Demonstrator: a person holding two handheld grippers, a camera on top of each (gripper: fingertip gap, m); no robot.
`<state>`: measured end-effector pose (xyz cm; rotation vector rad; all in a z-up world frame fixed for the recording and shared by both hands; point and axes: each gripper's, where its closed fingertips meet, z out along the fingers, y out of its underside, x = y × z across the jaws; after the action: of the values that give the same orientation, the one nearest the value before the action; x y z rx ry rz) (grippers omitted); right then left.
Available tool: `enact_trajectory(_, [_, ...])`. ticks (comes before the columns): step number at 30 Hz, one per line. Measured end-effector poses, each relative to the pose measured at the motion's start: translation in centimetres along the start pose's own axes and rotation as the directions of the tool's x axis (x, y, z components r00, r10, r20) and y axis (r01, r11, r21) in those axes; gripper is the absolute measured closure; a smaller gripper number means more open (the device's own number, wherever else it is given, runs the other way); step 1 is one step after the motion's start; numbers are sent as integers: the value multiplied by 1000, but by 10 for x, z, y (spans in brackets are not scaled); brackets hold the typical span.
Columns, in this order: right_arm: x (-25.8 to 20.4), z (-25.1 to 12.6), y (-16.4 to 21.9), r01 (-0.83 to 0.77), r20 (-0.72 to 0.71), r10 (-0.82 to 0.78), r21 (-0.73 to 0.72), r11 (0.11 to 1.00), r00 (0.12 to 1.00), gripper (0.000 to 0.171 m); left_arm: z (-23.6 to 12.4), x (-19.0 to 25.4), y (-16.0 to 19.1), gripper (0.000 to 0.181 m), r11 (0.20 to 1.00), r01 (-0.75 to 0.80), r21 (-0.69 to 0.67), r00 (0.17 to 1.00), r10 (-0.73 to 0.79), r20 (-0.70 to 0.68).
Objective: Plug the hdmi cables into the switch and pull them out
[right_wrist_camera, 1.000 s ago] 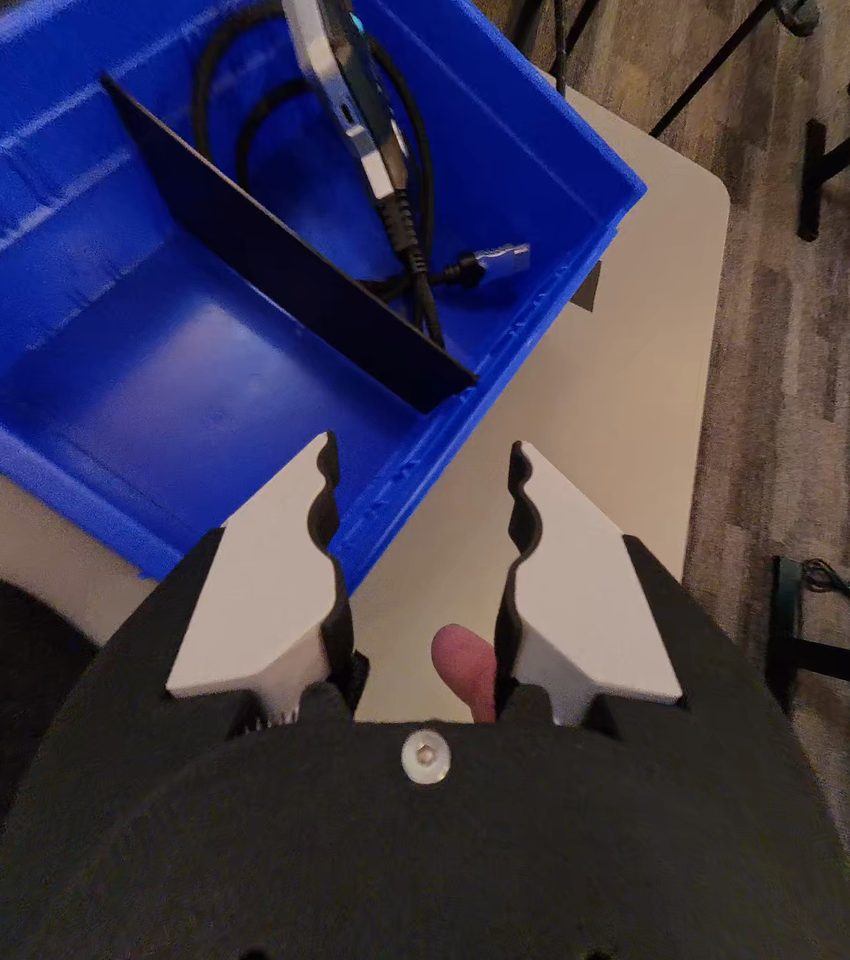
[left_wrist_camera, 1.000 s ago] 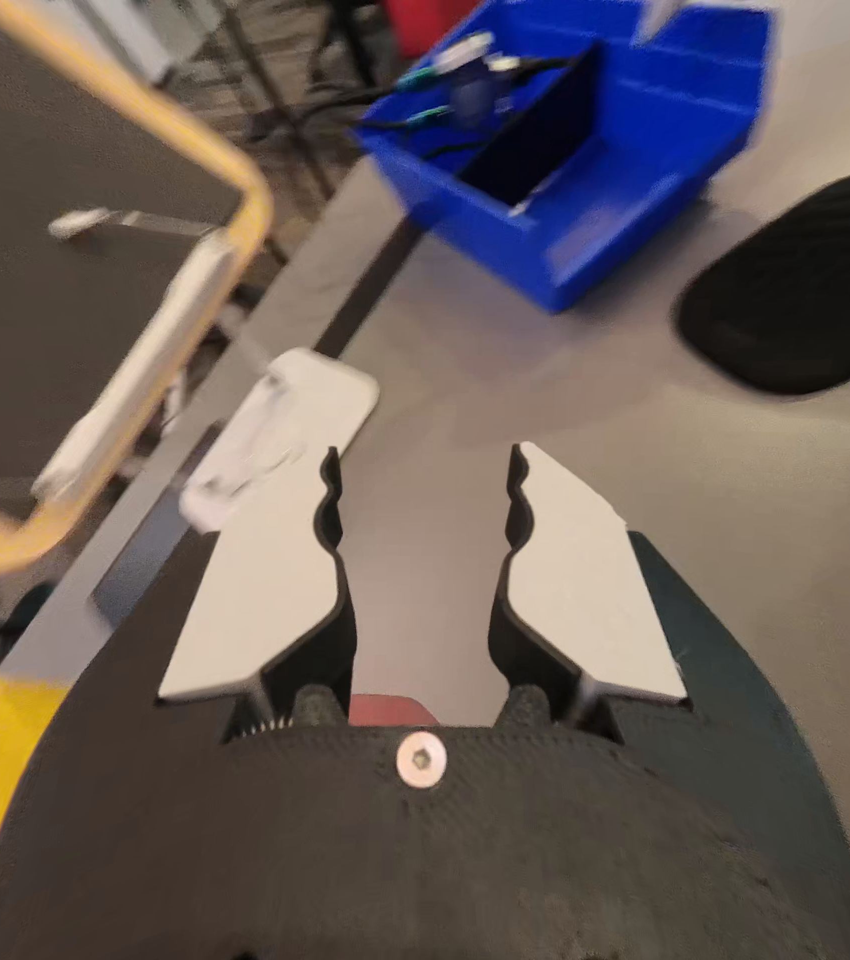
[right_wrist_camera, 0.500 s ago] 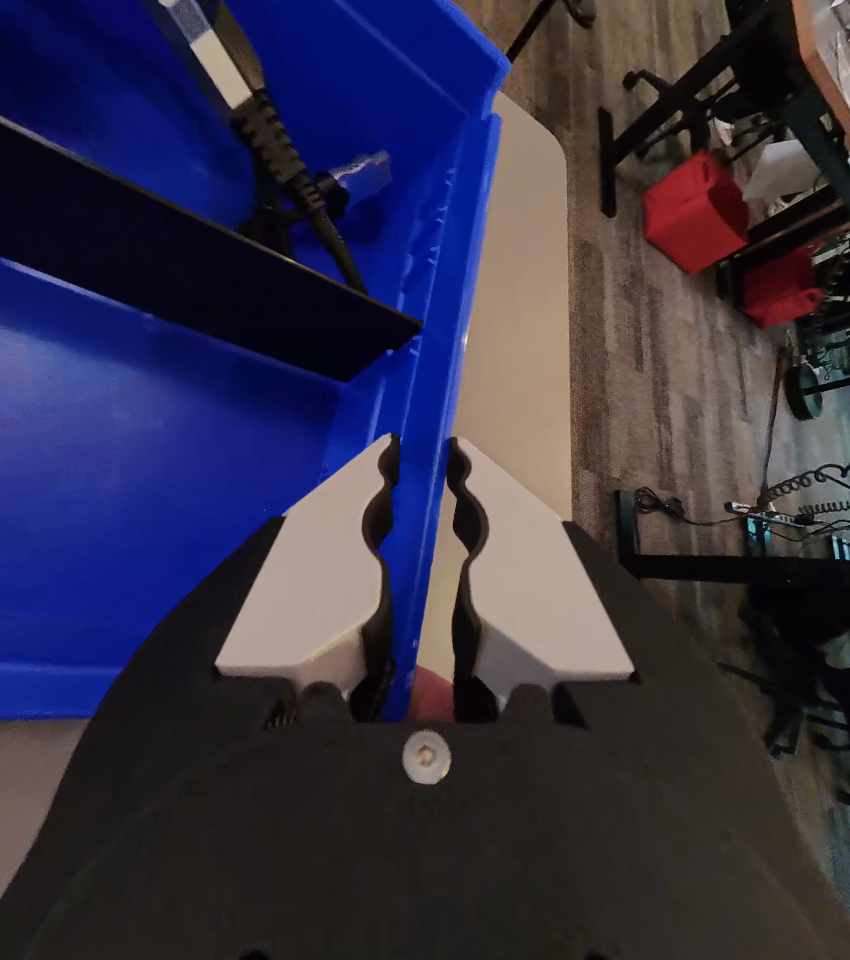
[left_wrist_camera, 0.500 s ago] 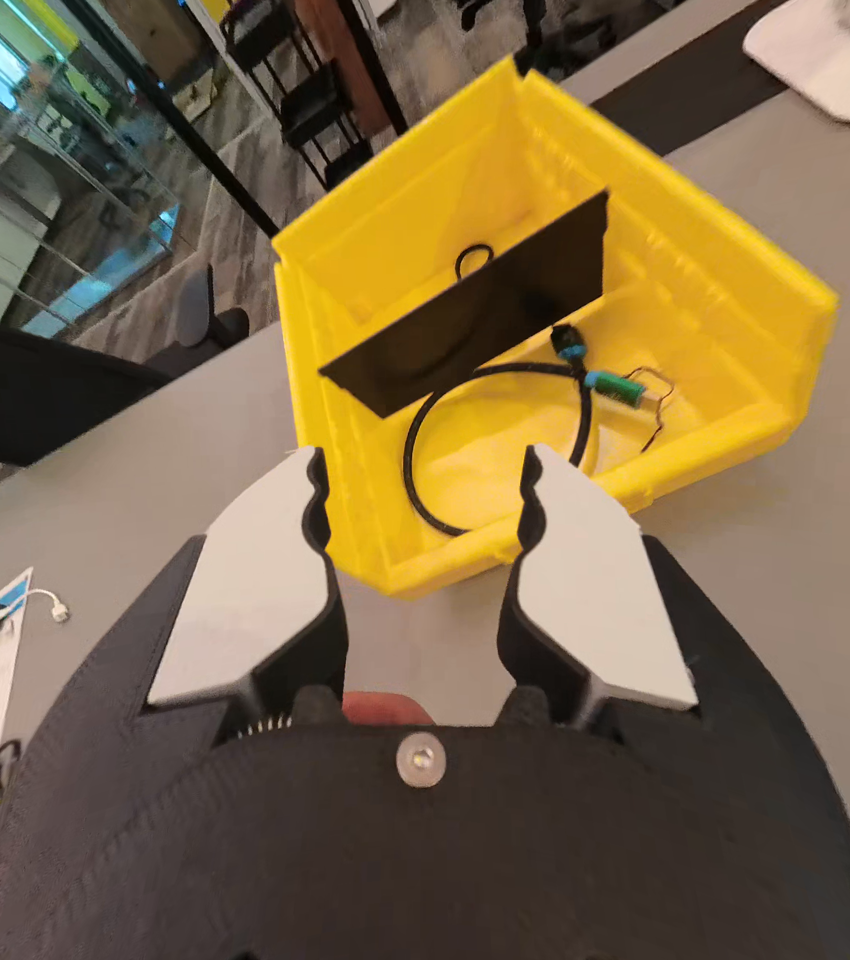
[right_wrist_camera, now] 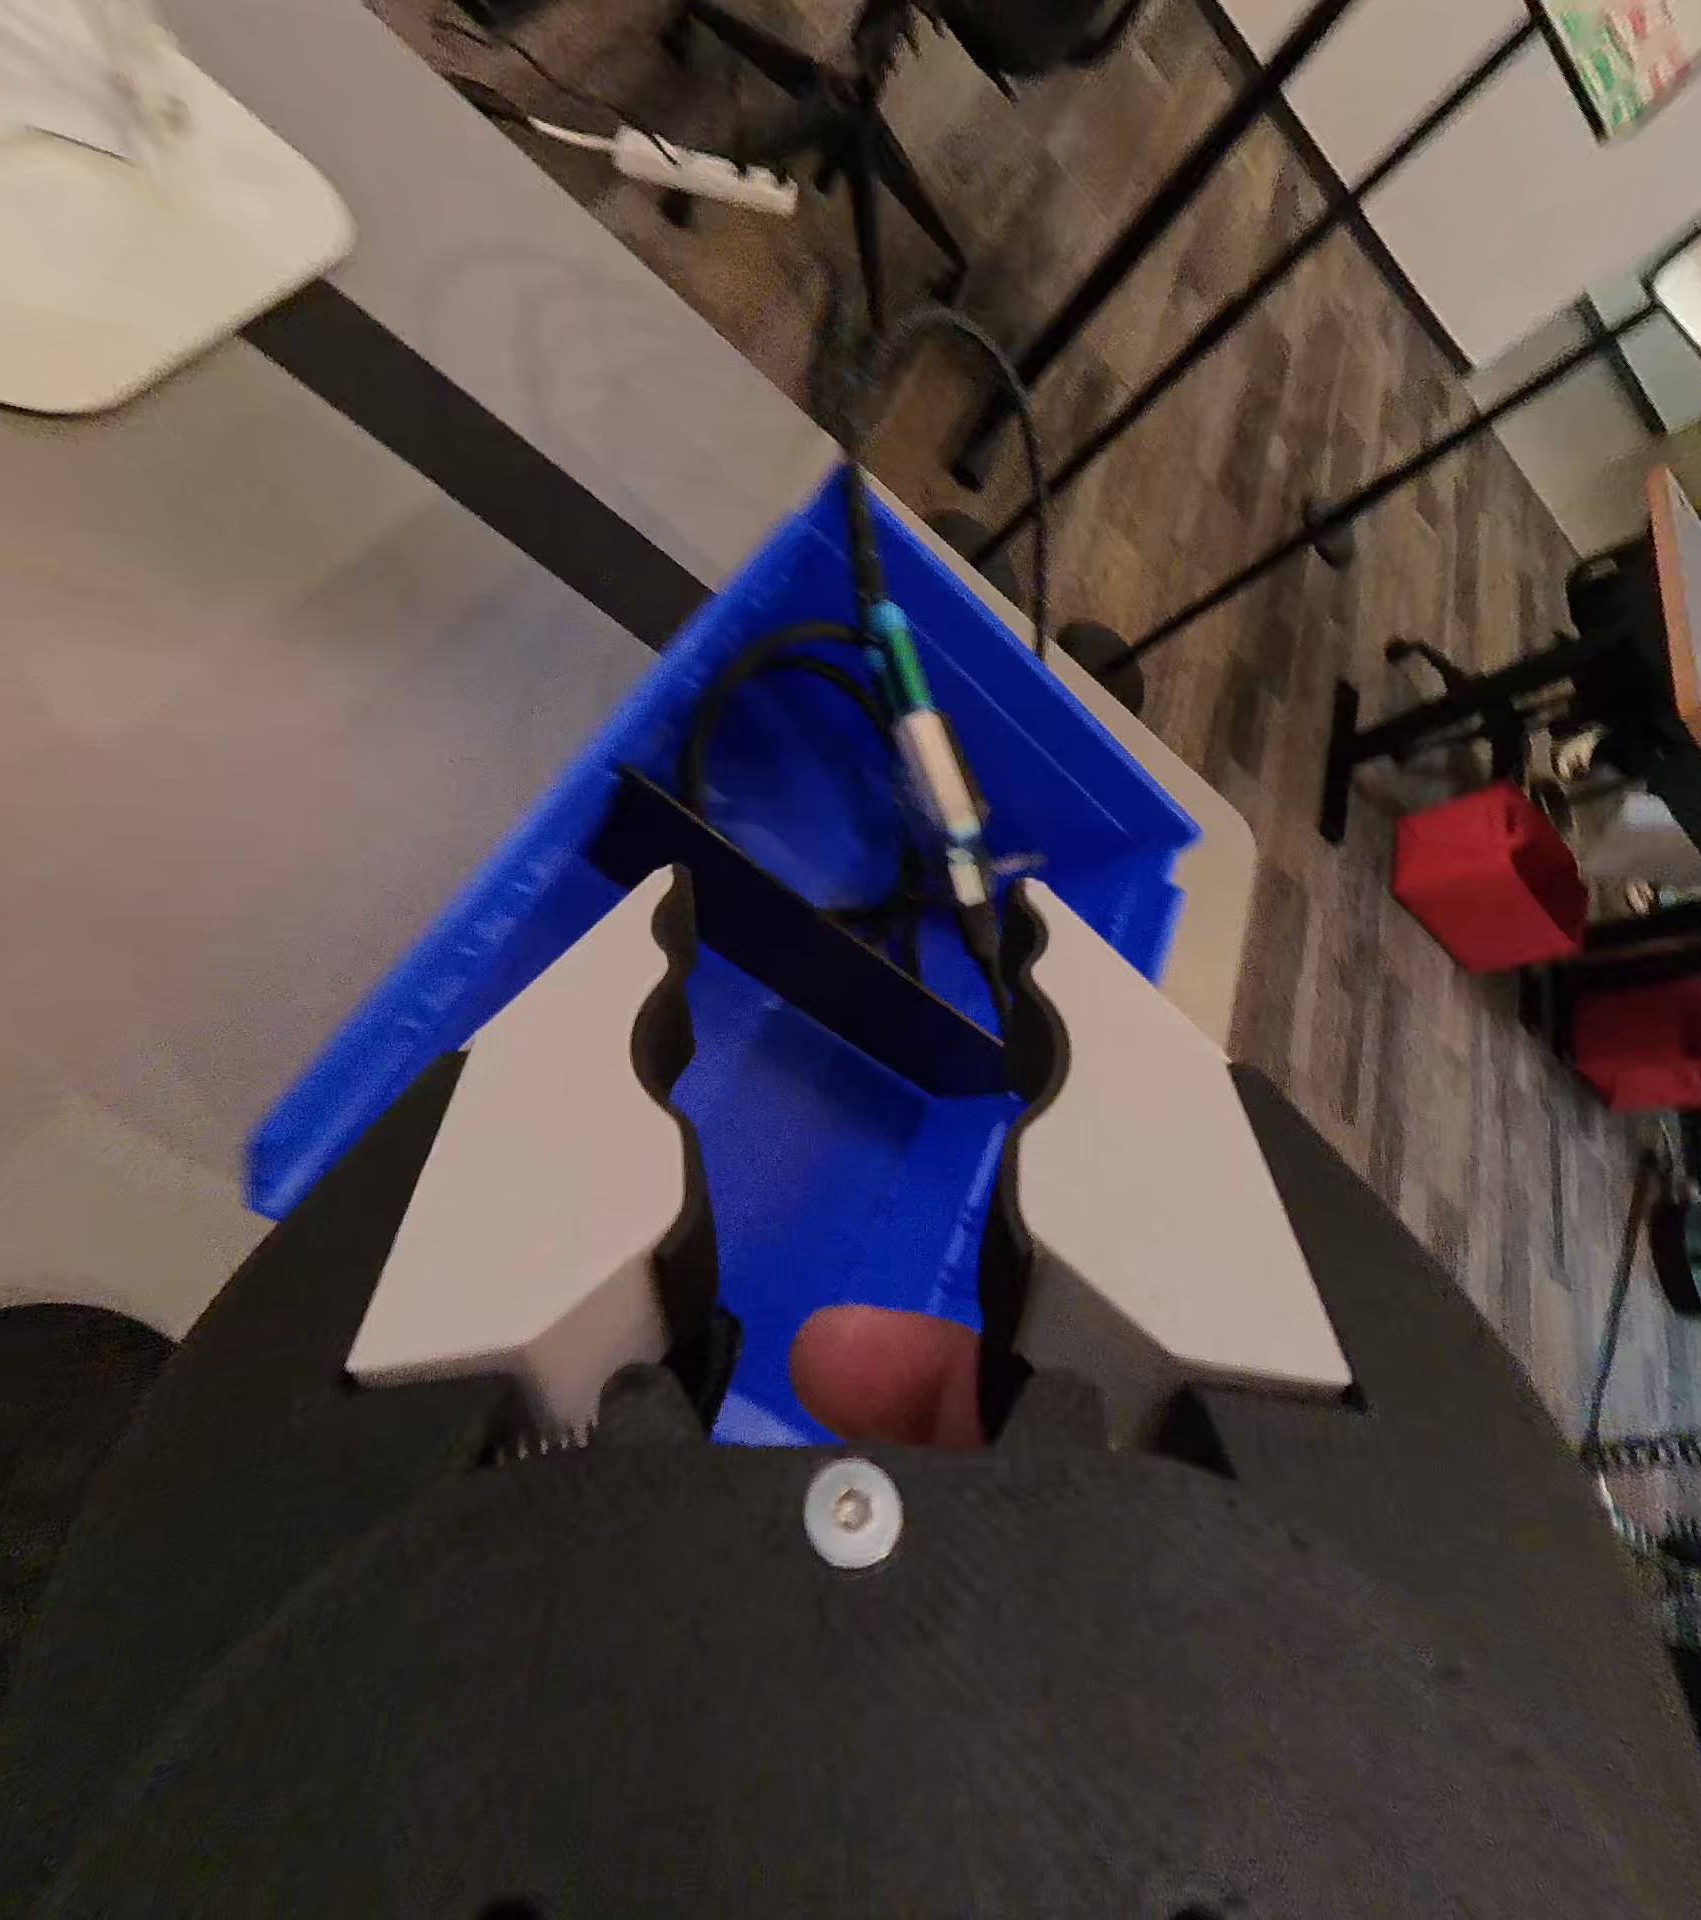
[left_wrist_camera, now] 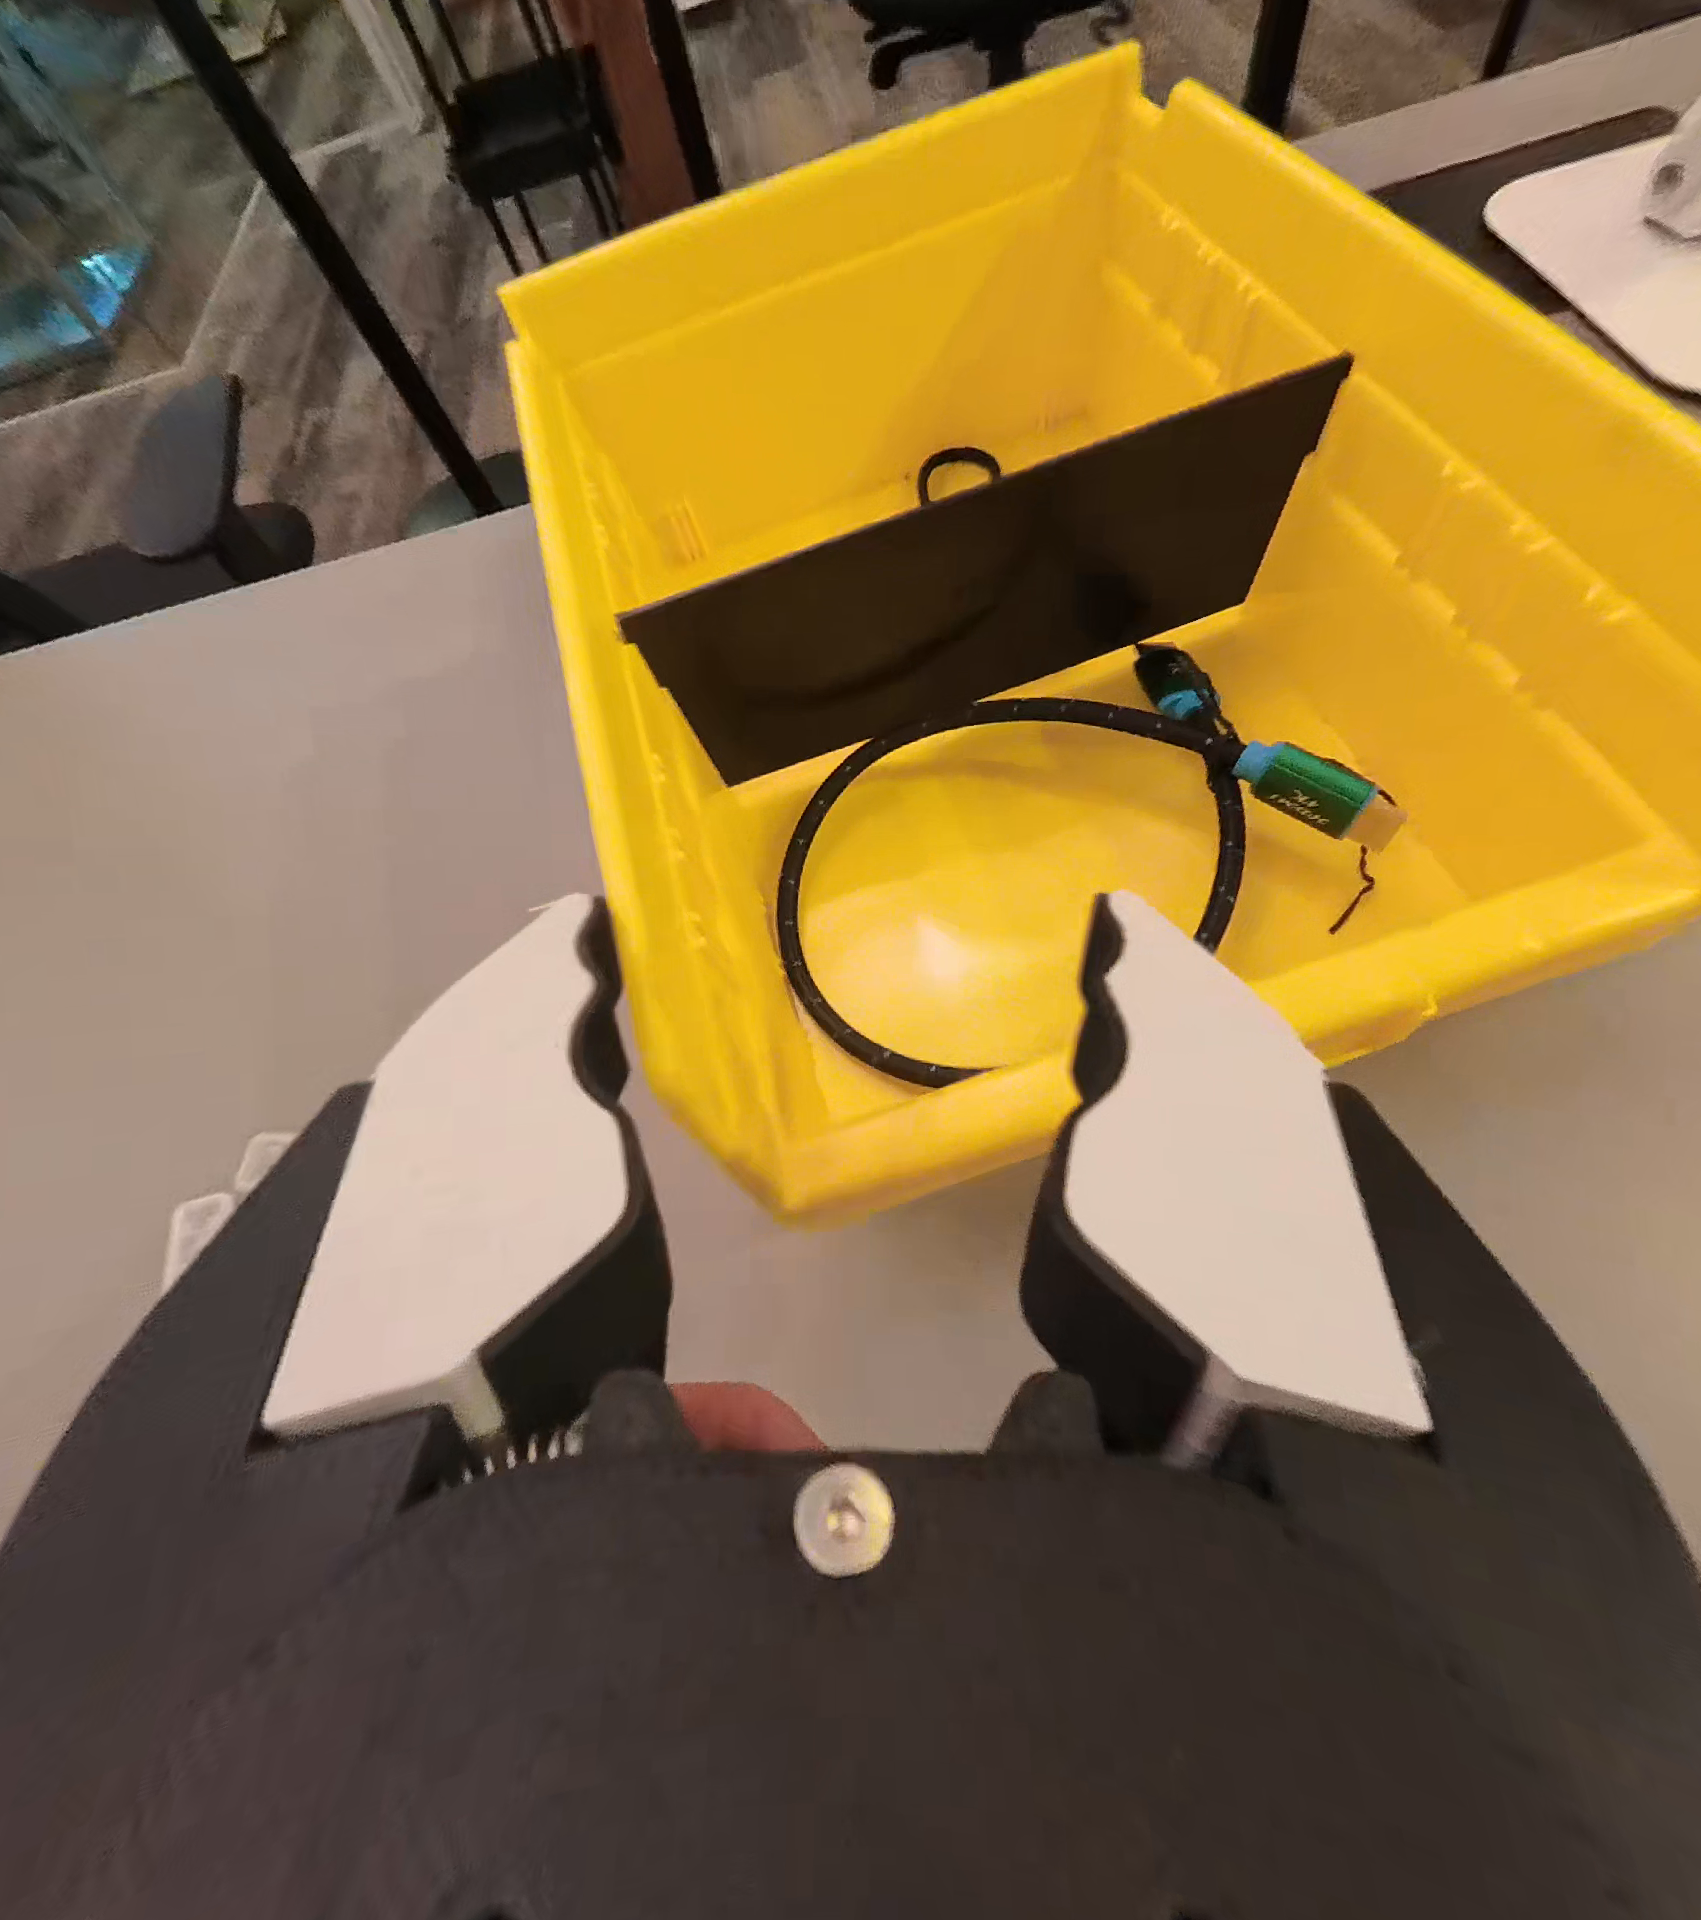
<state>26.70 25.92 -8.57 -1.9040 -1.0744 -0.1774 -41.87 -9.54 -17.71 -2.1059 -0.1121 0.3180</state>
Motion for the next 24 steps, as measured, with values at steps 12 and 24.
enact_trajectory(12, [-119,-35,-54,121,122,-142,160,980,982,125,24,-34,31,132,994,88,-59,995,-85,53])
enact_trajectory(24, [-202,-58,-73,218,224,-261,199,955,939,133,78,-5,-3,178,996,92,-5,995,-92,-24])
